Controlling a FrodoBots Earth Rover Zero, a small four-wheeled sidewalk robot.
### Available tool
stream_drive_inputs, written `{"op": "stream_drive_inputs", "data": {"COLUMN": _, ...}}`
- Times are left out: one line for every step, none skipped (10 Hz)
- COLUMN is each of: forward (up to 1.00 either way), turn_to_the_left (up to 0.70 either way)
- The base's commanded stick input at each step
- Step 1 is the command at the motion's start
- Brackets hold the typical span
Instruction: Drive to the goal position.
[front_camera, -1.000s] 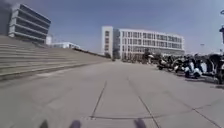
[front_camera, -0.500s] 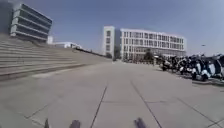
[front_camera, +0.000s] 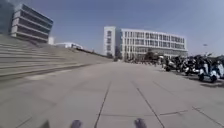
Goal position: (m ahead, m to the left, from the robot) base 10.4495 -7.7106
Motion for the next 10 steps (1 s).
{"op": "stream_drive_inputs", "data": {"forward": 0.7, "turn_to_the_left": 0.0}}
{"op": "stream_drive_inputs", "data": {"forward": 0.7, "turn_to_the_left": 0.0}}
{"op": "stream_drive_inputs", "data": {"forward": 0.7, "turn_to_the_left": 0.0}}
{"op": "stream_drive_inputs", "data": {"forward": 0.7, "turn_to_the_left": 0.0}}
{"op": "stream_drive_inputs", "data": {"forward": 0.7, "turn_to_the_left": 0.0}}
{"op": "stream_drive_inputs", "data": {"forward": 0.7, "turn_to_the_left": 0.0}}
{"op": "stream_drive_inputs", "data": {"forward": 0.7, "turn_to_the_left": 0.0}}
{"op": "stream_drive_inputs", "data": {"forward": 0.7, "turn_to_the_left": -0.01}}
{"op": "stream_drive_inputs", "data": {"forward": 0.7, "turn_to_the_left": -0.06}}
{"op": "stream_drive_inputs", "data": {"forward": 0.7, "turn_to_the_left": -0.12}}
